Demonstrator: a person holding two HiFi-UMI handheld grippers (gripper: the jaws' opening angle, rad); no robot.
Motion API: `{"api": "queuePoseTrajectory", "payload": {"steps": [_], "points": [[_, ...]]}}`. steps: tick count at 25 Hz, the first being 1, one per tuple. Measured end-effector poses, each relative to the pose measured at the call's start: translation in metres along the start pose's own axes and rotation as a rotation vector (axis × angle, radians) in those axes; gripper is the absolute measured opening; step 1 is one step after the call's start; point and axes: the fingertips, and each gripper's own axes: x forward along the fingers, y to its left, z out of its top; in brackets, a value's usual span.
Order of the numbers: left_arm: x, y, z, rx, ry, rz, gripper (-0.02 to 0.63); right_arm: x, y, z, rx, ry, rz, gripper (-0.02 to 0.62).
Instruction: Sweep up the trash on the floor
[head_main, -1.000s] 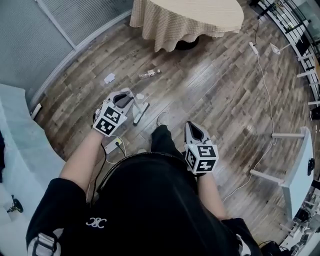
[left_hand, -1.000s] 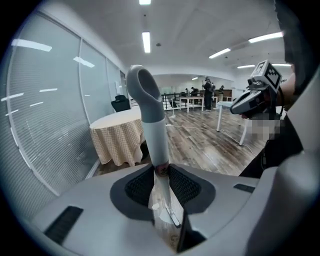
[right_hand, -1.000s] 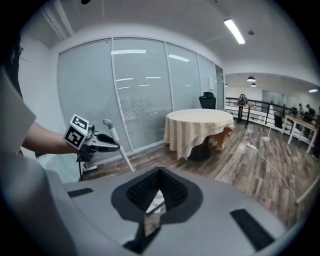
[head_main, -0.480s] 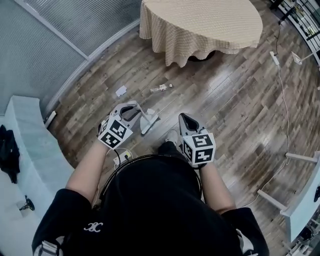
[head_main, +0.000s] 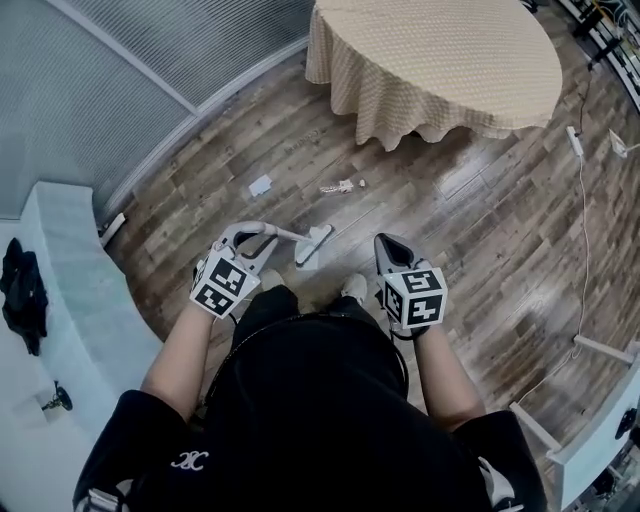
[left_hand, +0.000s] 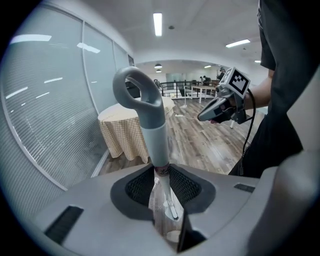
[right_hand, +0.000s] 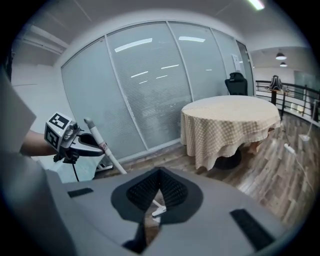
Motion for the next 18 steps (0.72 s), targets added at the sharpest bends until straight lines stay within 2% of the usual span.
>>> {"api": "queuePoseTrajectory", "payload": {"steps": [3, 6, 11, 14, 18], "points": [[-0.015, 0.033, 0.005, -0.046, -0.073, 0.015, 0.094, 0.019, 0.016, 0.017, -0.011, -0.008, -0.021, 0.014], [-0.038, 0.078, 0.008, -0.03, -0.154, 0.014, 0.094, 0.039, 0.042, 0.038, -0.01, -0.038, -0.071, 0.014], [-0.068, 0.171, 0.008, 0.045, -0.246, -0.018, 0.094, 0.071, 0.081, 0.065, 0.127, -0.12, -0.226, 0.014], [-0.08, 0.223, 0.002, 0.093, -0.287, -0.033, 0.094, 0.086, 0.11, 0.077, 0.152, -0.15, -0.298, 0.014], [-0.073, 0.27, -0.023, 0.259, -0.227, -0.054, 0.094, 0.094, 0.137, 0.087, 0.173, -0.17, -0.395, 0.014]]}}
